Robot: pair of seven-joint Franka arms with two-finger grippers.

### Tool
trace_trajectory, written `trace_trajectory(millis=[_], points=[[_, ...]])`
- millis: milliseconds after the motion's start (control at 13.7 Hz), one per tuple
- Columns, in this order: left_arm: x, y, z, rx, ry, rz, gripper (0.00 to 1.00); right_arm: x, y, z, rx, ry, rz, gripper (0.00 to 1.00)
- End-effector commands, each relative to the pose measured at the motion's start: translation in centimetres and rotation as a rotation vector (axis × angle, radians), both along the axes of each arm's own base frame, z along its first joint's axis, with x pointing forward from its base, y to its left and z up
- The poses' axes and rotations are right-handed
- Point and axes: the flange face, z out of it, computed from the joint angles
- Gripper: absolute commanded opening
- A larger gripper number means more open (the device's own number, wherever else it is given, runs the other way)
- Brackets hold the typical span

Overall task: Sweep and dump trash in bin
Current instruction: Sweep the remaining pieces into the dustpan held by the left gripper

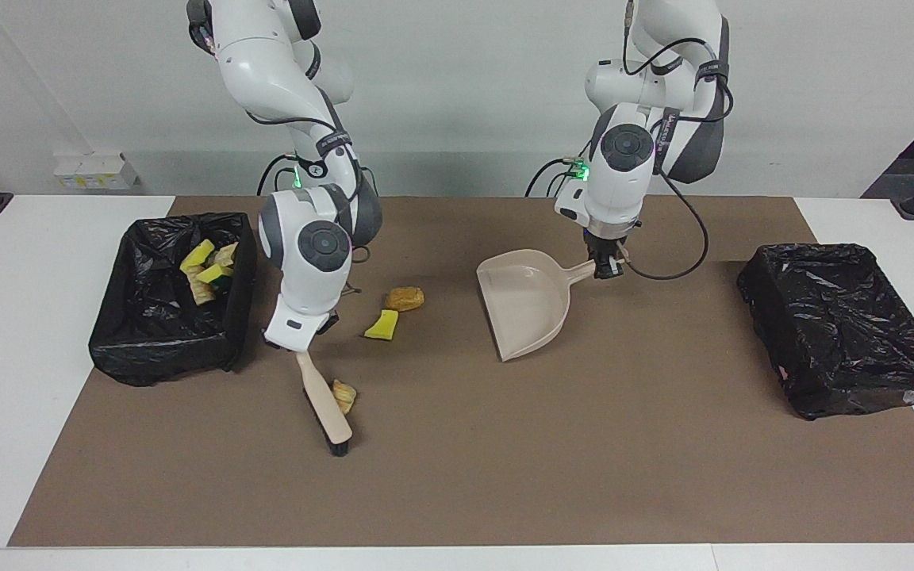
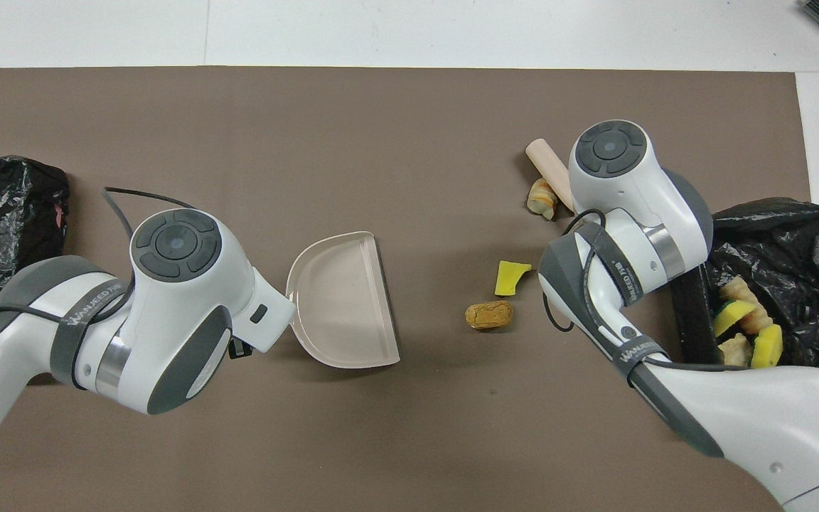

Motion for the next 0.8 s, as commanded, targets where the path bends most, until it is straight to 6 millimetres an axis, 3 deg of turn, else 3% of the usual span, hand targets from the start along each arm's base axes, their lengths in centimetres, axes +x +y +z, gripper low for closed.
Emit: trace_trajectory(millis=[0, 219, 292, 511, 730], points=[[-1.6, 0.0, 0.1, -0.012, -0.015, 0.004, 0.0, -4.9, 1.7, -0.1, -0.022, 0.081, 0.031, 0.0], [-2.6, -0.8, -1.1, -0.009, -0.006, -0.013, 0.0, -8.7, 5.1, 1.8, -0.032, 0.168, 0.002, 0.0], [-2.8, -0.7, -1.4, -0.007, 0.002, -0.014, 0.0, -9.2, 5.2, 3.0, -0.041, 0.167, -0.019, 0.0], [-2.8, -1.0, -1.4, -0.047, 0.007, 0.006, 0.0, -10.0, 2.8, 6.1, -0.017, 0.187, -0.121, 0.0], [-3.3, -0.9, -3.0, -0.066, -0.01, 0.005, 0.0, -10.9, 1.7, 5.9, -0.02, 0.188, -0.262, 0.0]])
